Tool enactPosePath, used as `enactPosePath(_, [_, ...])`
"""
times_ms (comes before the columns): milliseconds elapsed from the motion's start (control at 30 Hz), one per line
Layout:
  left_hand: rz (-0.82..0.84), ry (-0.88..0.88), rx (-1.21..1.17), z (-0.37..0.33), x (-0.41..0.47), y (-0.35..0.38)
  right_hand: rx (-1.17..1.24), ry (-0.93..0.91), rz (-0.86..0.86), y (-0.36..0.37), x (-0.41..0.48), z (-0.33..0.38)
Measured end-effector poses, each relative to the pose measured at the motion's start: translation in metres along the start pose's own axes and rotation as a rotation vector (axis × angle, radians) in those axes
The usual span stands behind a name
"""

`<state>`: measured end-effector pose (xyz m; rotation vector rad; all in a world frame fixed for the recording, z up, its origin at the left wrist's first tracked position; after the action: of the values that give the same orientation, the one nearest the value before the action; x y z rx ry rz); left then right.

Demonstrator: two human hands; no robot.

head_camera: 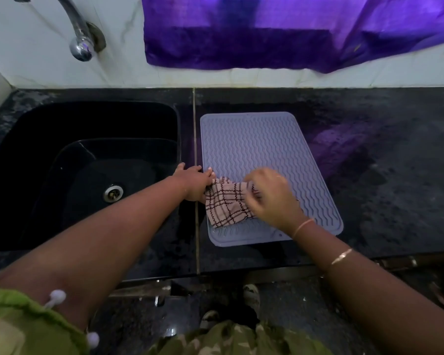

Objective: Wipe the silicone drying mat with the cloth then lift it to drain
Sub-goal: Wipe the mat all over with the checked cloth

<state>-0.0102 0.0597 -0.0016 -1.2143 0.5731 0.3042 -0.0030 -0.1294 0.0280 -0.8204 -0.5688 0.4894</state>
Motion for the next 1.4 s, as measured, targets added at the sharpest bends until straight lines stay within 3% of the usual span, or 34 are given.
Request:
enactPosePath(33, [-0.001,-0.002,0.003,0.0,0.001,0.0,-0.069,0.001,0.136,0.015,0.003,0.008])
enactPosePath(100, [-0.001,-0.006,-0.008,0.002,0.0,0.002,-0.132,0.178,0.316,0.039,0.01,0.008])
enactPosePath(167, [-0.005,-0.006,-0.033,0.003,-0.001,0.005,-0.071,0.358,0.367,0.044,0.022,0.0])
enactPosePath(233, [-0.005,-0.008,-0.055,0.005,-0.001,0.007,0.006,0.359,0.326,0.034,0.037,-0.003])
enactPosePath(333, [0.004,-0.011,-0.064,0.006,-0.002,0.008,0.022,0.223,0.1,0.0,0.059,-0.002])
enactPosePath(400, [0.006,-0.01,-0.082,0.007,-0.002,0.008,-0.053,0.101,-0.017,-0.021,0.067,0.004])
enactPosePath(533, [0.003,-0.009,-0.097,0.007,-0.003,0.009,-0.375,-0.188,-0.085,-0.029,0.054,0.011])
enactPosePath(633, [0.004,-0.003,-0.115,0.006,-0.004,0.007,-0.452,-0.12,-0.095,-0.017,0.045,0.005])
enactPosePath(800, [0.023,-0.01,-0.074,0.003,-0.006,0.003,-0.18,0.063,0.151,0.015,0.053,-0.003])
enactPosePath(967, [0.019,-0.022,-0.089,0.002,-0.006,0.003,-0.409,0.021,0.452,0.039,0.056,-0.006])
enactPosePath(1067, [0.02,-0.023,-0.09,0.002,-0.006,0.003,-0.428,-0.023,0.257,0.026,0.068,-0.008])
enactPosePath(1133, [0.029,-0.025,-0.07,0.002,-0.005,0.004,-0.268,0.022,0.13,0.008,0.079,-0.001])
enactPosePath(1233, [0.049,-0.028,-0.076,0.003,-0.004,0.006,0.012,0.139,0.105,-0.02,0.096,0.008])
enactPosePath(1400, [0.031,-0.021,-0.09,0.004,-0.004,0.005,-0.483,0.27,0.109,-0.053,0.114,-0.002])
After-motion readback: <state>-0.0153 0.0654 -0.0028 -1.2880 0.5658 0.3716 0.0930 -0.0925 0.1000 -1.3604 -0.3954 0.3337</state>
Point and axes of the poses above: each hand's wrist, its own x-axis towards the middle knuckle, its own y-axis out of the palm, z = x × y, the point moved 4 cm from there along x, towards the middle knuckle, and after that the axes turned 12 degrees about x, right-handed, at the moved point
